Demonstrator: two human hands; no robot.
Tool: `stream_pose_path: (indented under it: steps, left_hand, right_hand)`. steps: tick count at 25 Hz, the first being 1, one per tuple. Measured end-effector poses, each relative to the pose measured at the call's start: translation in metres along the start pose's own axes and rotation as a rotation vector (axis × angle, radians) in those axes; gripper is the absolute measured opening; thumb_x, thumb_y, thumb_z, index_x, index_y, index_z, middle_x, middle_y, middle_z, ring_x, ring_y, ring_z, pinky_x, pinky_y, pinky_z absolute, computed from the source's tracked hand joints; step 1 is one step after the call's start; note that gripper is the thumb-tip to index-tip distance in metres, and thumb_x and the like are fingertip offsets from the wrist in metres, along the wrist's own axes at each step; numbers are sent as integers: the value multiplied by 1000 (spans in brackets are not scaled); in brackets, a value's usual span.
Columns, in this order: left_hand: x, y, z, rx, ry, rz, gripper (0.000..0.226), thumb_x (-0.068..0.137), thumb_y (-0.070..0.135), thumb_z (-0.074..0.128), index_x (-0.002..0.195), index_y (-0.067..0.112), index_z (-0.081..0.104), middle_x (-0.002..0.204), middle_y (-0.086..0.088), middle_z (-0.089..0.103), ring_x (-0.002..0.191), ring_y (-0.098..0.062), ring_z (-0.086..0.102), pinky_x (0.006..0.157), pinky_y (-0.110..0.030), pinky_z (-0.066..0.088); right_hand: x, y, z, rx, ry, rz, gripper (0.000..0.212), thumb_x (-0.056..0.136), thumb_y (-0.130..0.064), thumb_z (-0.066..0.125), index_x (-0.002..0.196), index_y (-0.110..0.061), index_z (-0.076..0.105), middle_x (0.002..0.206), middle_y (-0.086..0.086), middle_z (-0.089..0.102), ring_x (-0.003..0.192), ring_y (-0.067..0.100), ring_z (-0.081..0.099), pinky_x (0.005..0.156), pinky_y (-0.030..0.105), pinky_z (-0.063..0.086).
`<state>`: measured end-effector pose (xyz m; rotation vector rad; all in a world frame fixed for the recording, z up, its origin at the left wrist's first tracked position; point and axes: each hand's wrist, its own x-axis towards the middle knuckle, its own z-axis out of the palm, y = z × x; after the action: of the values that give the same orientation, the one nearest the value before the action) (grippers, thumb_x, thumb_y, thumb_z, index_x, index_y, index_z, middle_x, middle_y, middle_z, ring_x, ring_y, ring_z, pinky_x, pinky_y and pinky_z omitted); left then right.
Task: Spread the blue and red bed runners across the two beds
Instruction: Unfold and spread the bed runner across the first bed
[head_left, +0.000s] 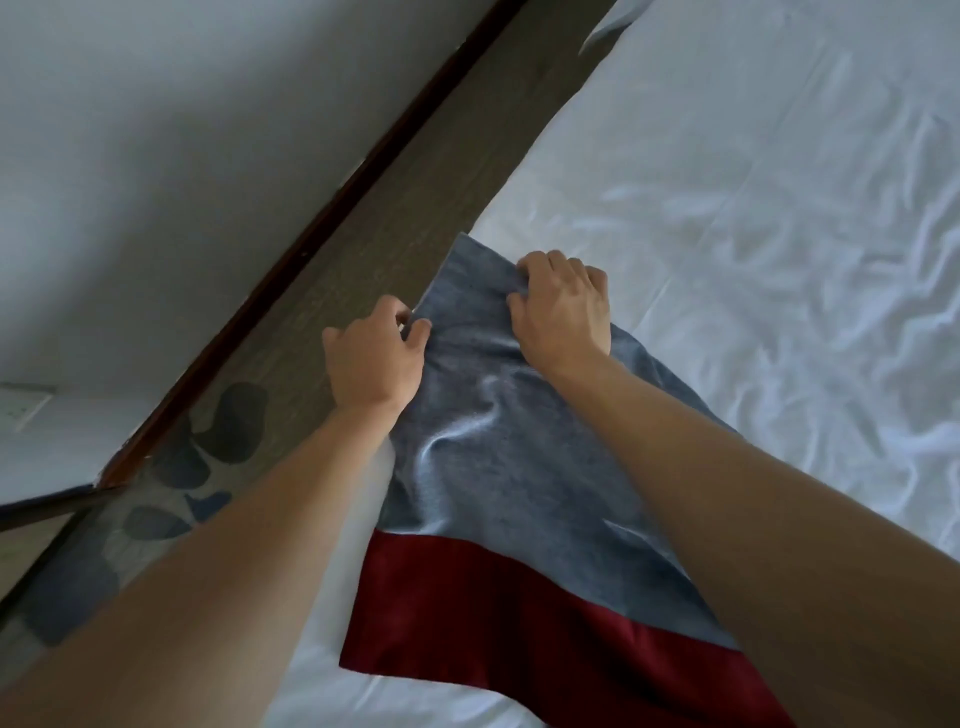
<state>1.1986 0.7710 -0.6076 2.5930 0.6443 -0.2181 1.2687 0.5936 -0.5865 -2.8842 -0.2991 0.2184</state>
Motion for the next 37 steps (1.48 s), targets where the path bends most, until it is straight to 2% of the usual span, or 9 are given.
stream_pose_path:
  steps: [3, 7, 10, 12, 19, 22, 25, 30, 37]
  left_hand:
    - [-12, -13, 3, -73, -117, -116, 42, 91, 63, 34, 94, 27, 56, 71, 7, 65, 73, -14, 59, 100, -38, 27]
    - [-56, -24, -4, -112, -106, -69, 47, 95, 54, 18, 79, 27, 53, 62, 10, 56, 63, -9, 55, 87, -36, 31]
    - [-96, -48, -13, -32, -102, -27, 39, 92, 40, 21, 72, 25, 50, 59, 10, 50, 60, -14, 52, 78, -41, 37]
    - [-123, -59, -14, -2, -145, -44, 28, 88, 37, 32, 73, 27, 53, 59, 11, 50, 63, -14, 51, 75, -38, 33]
    - [-136, -80, -12, 37, -92, -79, 14, 97, 34, 52, 85, 27, 57, 71, 9, 58, 73, -14, 56, 86, -36, 38]
    - [-103, -113, -26, 40, -4, -119, 10, 96, 37, 57, 93, 27, 58, 78, 10, 60, 78, -13, 56, 90, -37, 39]
    - [-93, -113, -27, -21, -89, -126, 15, 94, 39, 57, 99, 25, 59, 85, 7, 65, 83, -16, 61, 94, -40, 42]
    - [-82, -114, -26, -132, -94, -140, 10, 100, 27, 50, 98, 20, 57, 85, 5, 59, 76, -15, 60, 84, -42, 52]
    - [-34, -185, -34, 55, -38, -279, 9, 98, 29, 51, 101, 22, 57, 93, 2, 64, 78, -14, 51, 94, -40, 37]
  right_hand:
    - [-21, -22, 6, -58, 17, -230, 45, 89, -23, 60, 132, -15, 53, 134, 8, 54, 124, 28, 49, 118, 48, 26]
    - [-57, -54, 14, -133, -145, -675, 50, 88, -25, 60, 138, -21, 52, 143, 5, 52, 138, 27, 41, 122, 52, 15]
    - [-58, -74, 15, -298, -344, -804, 57, 90, -29, 58, 145, -23, 45, 152, 4, 43, 147, 28, 27, 123, 55, 7]
    - [-53, -84, 15, -420, -407, -854, 48, 89, -29, 60, 136, -23, 53, 141, 4, 53, 141, 27, 36, 123, 55, 6]
    - [-41, -97, 19, -547, -225, -821, 13, 93, -23, 55, 103, -18, 63, 100, 5, 64, 107, 28, 57, 122, 55, 14]
    - [-26, -116, 24, -461, -216, -775, 18, 92, -25, 53, 106, -20, 63, 106, 4, 65, 113, 27, 57, 122, 54, 16]
    - [-28, -133, 33, -401, -326, -799, 24, 90, -27, 54, 112, -23, 62, 113, 3, 64, 117, 24, 55, 121, 51, 16]
    - [-19, -138, 46, -415, -284, -802, 19, 95, -25, 50, 107, -20, 64, 108, 4, 65, 110, 24, 58, 118, 48, 26]
    - [-5, -196, 98, -352, -192, -807, 24, 95, -21, 52, 118, -19, 60, 117, 3, 62, 118, 25, 53, 121, 50, 18]
